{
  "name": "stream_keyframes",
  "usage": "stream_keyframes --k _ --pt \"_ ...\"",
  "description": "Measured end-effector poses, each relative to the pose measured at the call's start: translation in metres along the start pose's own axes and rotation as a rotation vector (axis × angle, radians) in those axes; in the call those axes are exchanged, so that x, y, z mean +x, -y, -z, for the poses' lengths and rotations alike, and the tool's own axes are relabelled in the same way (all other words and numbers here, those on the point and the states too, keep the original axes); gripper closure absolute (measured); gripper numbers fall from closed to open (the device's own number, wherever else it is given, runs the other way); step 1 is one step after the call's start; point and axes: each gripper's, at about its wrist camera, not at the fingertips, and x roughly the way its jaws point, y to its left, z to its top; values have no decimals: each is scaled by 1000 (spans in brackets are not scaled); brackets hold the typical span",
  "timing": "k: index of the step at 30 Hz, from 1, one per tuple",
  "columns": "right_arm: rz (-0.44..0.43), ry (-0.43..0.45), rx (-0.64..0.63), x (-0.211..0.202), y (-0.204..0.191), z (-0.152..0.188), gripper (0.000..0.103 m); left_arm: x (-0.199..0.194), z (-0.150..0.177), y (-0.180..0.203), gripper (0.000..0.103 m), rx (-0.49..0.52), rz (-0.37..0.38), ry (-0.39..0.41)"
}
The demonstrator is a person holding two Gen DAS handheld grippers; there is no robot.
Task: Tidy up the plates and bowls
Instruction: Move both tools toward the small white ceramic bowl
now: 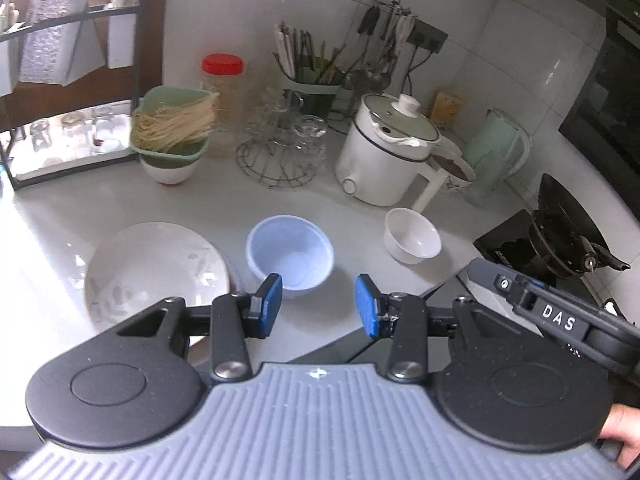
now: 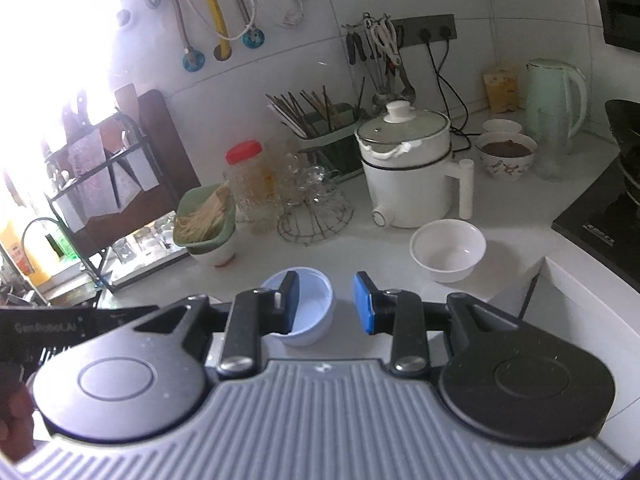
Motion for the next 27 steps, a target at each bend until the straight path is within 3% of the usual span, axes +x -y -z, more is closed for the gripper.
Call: stream_keyframes --k 11,24,27 --pt "100 -5 -2 15 55 -14 69 76 -30 52 57 37 41 -72" --pt "131 -13 1 78 117 -50 69 179 -80 85 57 -9 89 -156" --pt "147 -24 26 93 133 -52 69 200 -87 93 51 17 78 -166"
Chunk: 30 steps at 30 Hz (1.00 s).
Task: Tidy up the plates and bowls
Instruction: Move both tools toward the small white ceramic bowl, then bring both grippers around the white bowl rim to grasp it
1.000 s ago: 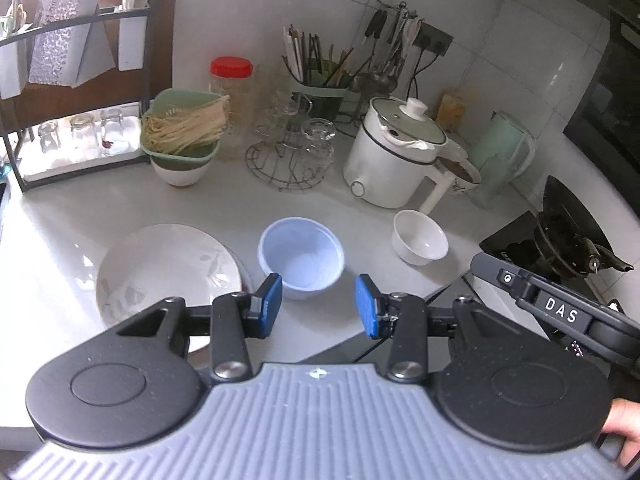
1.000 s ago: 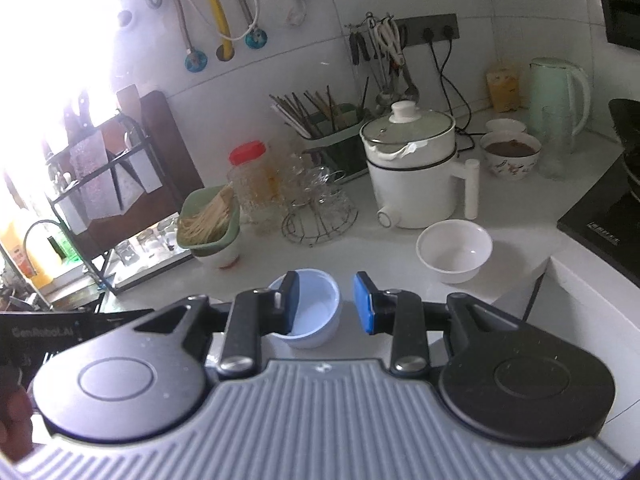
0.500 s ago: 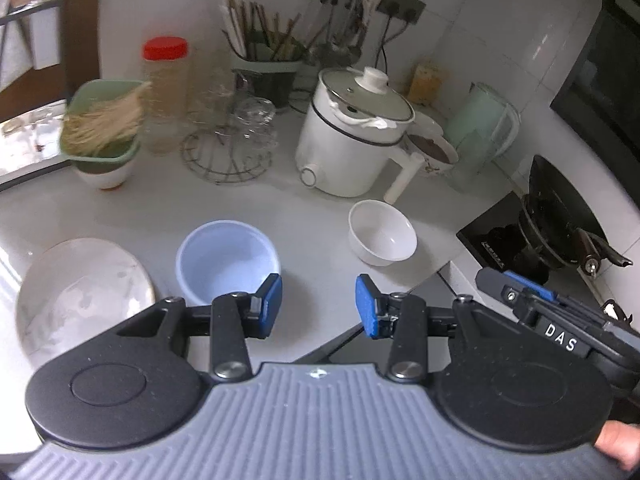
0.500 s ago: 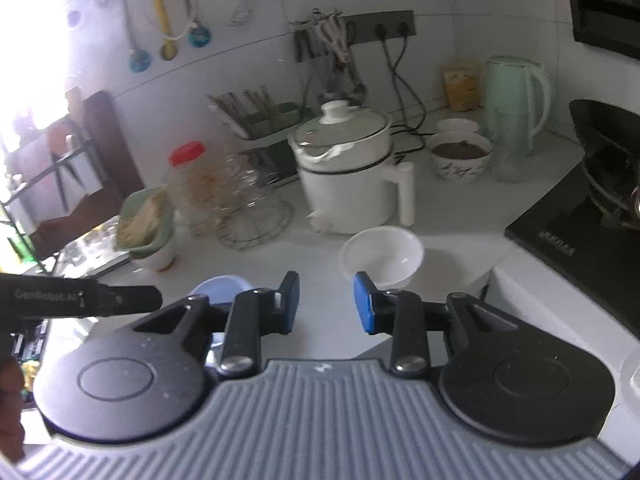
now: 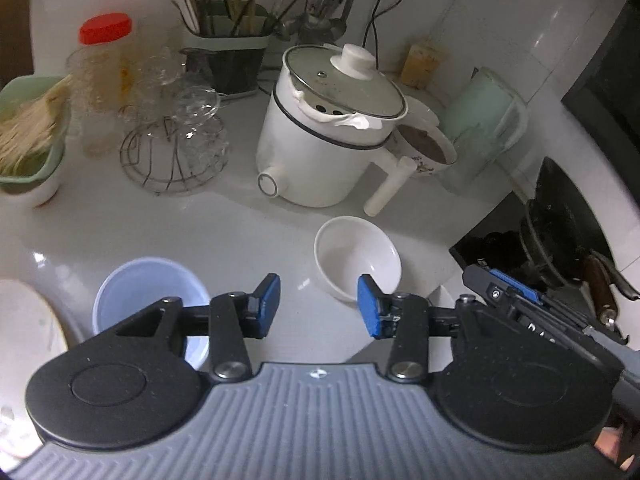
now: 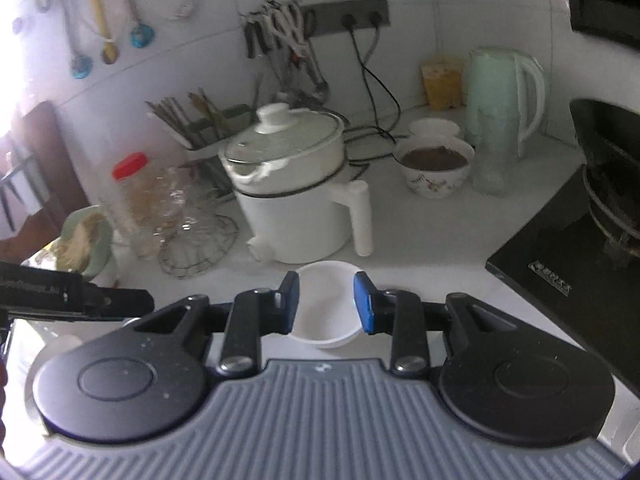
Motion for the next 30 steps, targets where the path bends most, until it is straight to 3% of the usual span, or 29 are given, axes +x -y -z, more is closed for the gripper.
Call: stream_keyframes --k 9,12,13,18,23,27,30 --pt "-3 -63 2 59 25 -14 69 79 -24 1 51 -9 26 -83" --pt "-3 -70 -17 74 29 -17 52 102 -30 0 51 -21 50 -108" --pt "0 -77 -29 78 29 -18 52 107 -31 0 51 -17 49 -112" --pt "-33 -133 -36 101 35 -15 52 131 -34 4 51 -13 37 -131" --pt "-56 -194 -41 126 40 -7 52 156 -34 -1 51 -70 38 -184" --pt "-70 -231 -56 138 40 -1 53 168 -35 0 51 -86 12 -178" --pt "-79 -243 -31 142 43 -1 53 172 -31 4 52 -62 -50 -158"
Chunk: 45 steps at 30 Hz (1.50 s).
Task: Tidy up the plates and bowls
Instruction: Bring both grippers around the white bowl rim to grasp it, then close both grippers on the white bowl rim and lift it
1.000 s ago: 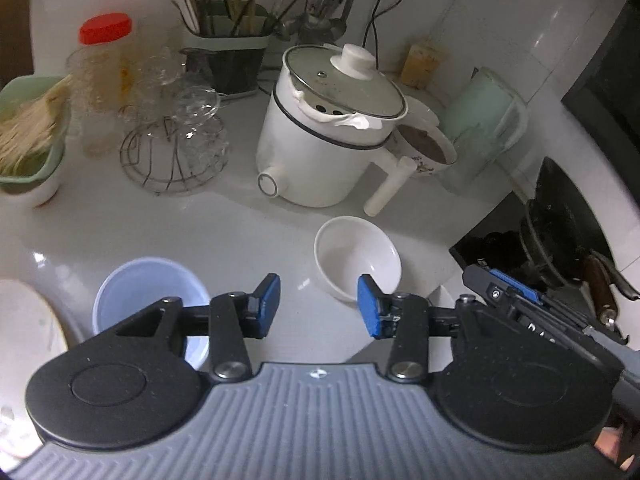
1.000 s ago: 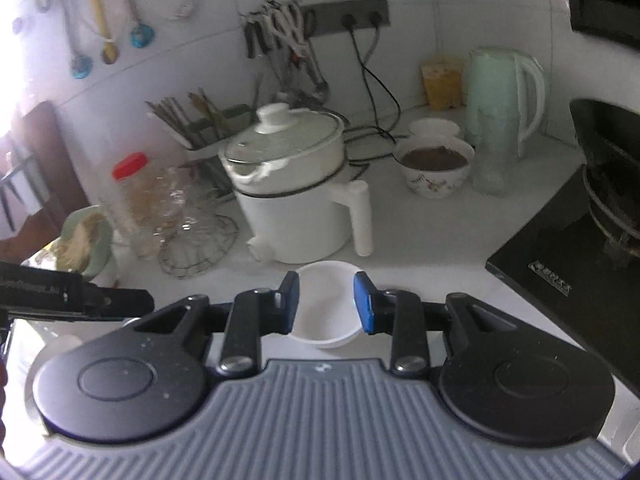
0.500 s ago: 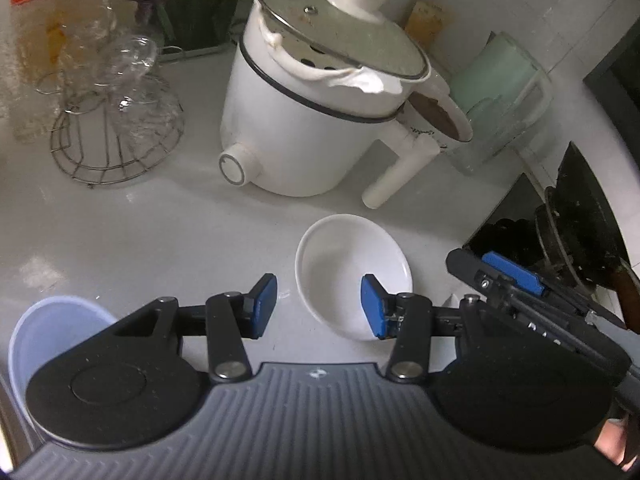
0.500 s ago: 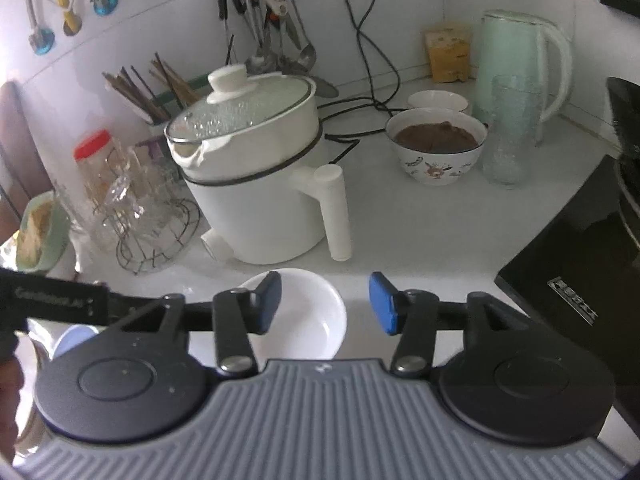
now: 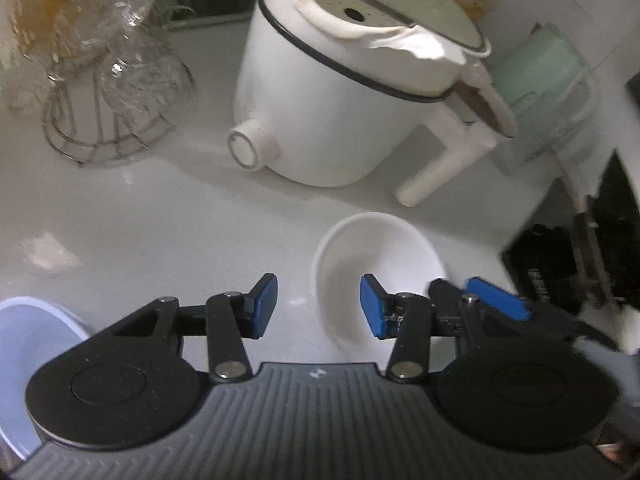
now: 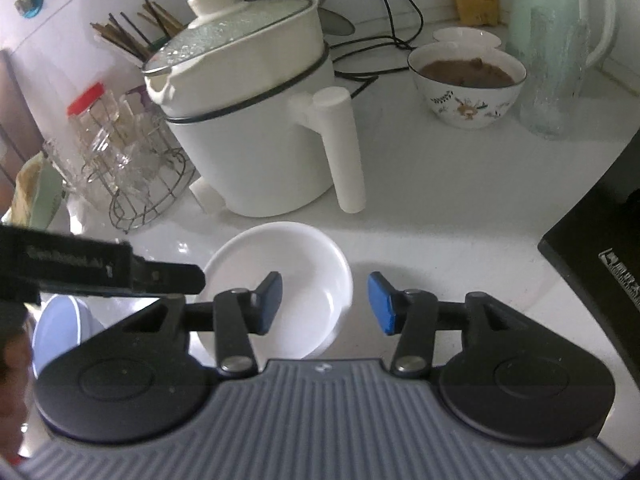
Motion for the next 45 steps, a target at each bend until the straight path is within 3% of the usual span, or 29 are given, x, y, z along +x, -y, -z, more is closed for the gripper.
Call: stream_keyframes --k 9,18,22,25,33,45 --pt "-24 -27 70 15 9 1 53 5 5 -9 52 -48 3 -20" --pt "-21 -65 107 25 13 13 53 19 1 -20 62 -120 29 -52" --pt "-28 -76 122 29 15 14 57 23 4 -16 70 -96 23 -61" --pt "-42 -86 133 32 15 16 66 26 6 -14 79 -90 23 -62" --pt "-13 -76 140 32 12 16 87 26 6 -8 89 -57 16 -58" --pt "-66 -77 226 21 22 19 88 13 4 5 90 -40 23 -63"
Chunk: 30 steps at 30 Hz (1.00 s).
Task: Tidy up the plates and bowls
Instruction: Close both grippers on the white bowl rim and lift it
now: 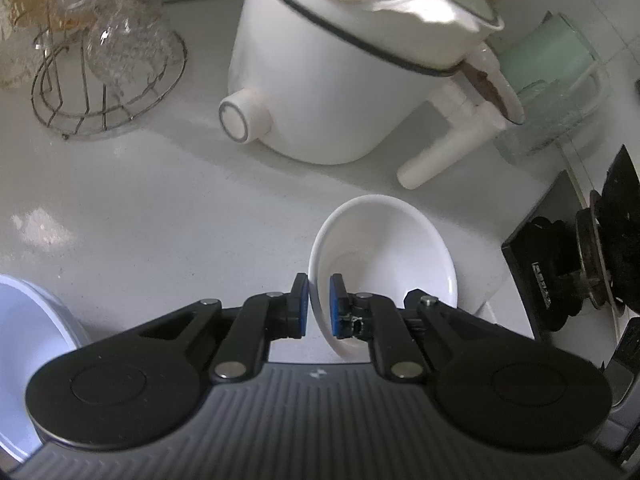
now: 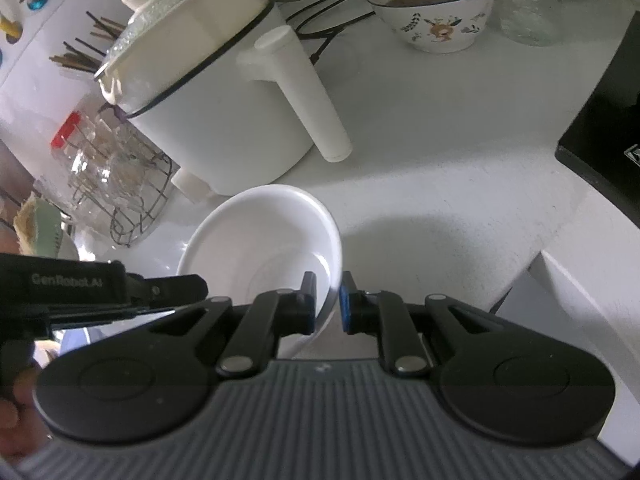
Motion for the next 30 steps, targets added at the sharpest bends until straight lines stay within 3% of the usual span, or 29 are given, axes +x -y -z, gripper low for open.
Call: stream_keyframes --k 10,30 --pt "-19 41 26 -28 -6 -2 88 -35 0 2 90 -28 54 2" --pt "-62 102 45 -86 -33 -19 86 -112 -7 20 89 49 79 58"
